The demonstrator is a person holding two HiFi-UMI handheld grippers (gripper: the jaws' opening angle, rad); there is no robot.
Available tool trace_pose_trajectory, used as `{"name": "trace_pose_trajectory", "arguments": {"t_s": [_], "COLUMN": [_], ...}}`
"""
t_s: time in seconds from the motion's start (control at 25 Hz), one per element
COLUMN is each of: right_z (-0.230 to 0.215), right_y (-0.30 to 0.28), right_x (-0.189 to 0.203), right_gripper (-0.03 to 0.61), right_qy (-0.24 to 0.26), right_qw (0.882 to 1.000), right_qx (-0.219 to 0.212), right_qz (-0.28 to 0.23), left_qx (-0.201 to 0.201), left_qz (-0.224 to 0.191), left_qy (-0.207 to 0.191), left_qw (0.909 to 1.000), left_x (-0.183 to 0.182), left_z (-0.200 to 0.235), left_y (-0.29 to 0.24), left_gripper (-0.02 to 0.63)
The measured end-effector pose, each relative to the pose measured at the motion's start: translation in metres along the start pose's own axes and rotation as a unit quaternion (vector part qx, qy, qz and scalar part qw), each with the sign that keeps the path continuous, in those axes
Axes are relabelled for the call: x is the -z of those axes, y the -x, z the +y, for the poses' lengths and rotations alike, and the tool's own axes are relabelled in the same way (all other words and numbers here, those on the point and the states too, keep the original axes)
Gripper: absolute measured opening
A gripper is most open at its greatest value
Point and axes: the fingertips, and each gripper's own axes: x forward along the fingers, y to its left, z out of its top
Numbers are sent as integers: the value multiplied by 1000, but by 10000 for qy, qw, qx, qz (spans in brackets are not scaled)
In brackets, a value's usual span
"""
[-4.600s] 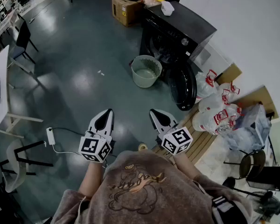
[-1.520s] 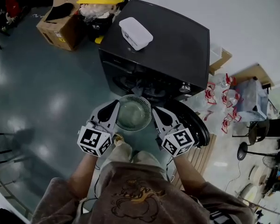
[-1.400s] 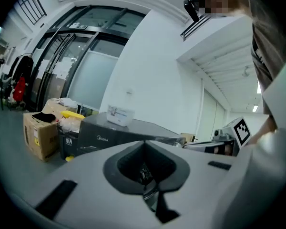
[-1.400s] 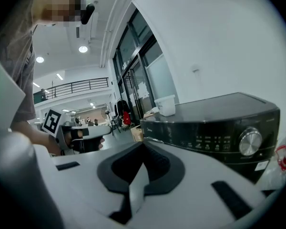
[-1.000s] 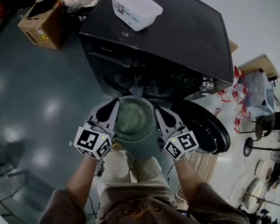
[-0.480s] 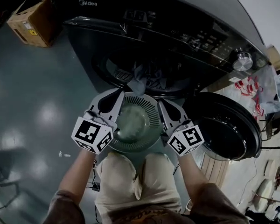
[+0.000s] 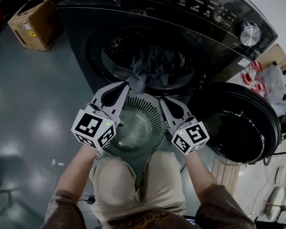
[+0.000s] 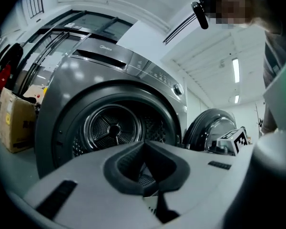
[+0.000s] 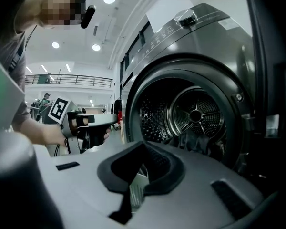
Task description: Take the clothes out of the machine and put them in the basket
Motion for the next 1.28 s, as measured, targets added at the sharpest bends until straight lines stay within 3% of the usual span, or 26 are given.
{"name": "trace_pose_trajectory", "arguments": {"t_s": [0.48, 0.72, 0.96, 1.08, 1.28], "right_z": [-12, -14, -13, -9, -15], "right_y": [9, 15, 21, 22, 29], "right_x": [-12, -10, -6, -4, -5], "right_gripper": [-3, -3, -3, -3, -3], "right_qy": [-11, -23, 9, 35, 27], "right_qw": [9991, 9989, 9990, 9991, 9989], "right_qx": [52, 83, 125, 108, 220], "right_qz": [-422, -461, -434, -404, -419], "left_qx": [-204, -203, -90, -77, -60], "left_qz": [-21, 52, 311, 536, 1008], "left_qy": [-59, -105, -87, -185, -454], "left_qw": [9998, 9997, 9994, 9984, 9939], "left_x": [7, 16, 37, 51, 83], "left_z": [-2, -4, 2, 12, 31], "left_y": [-10, -24, -56, -80, -131], "left_gripper": [19, 174, 421, 463, 476]}}
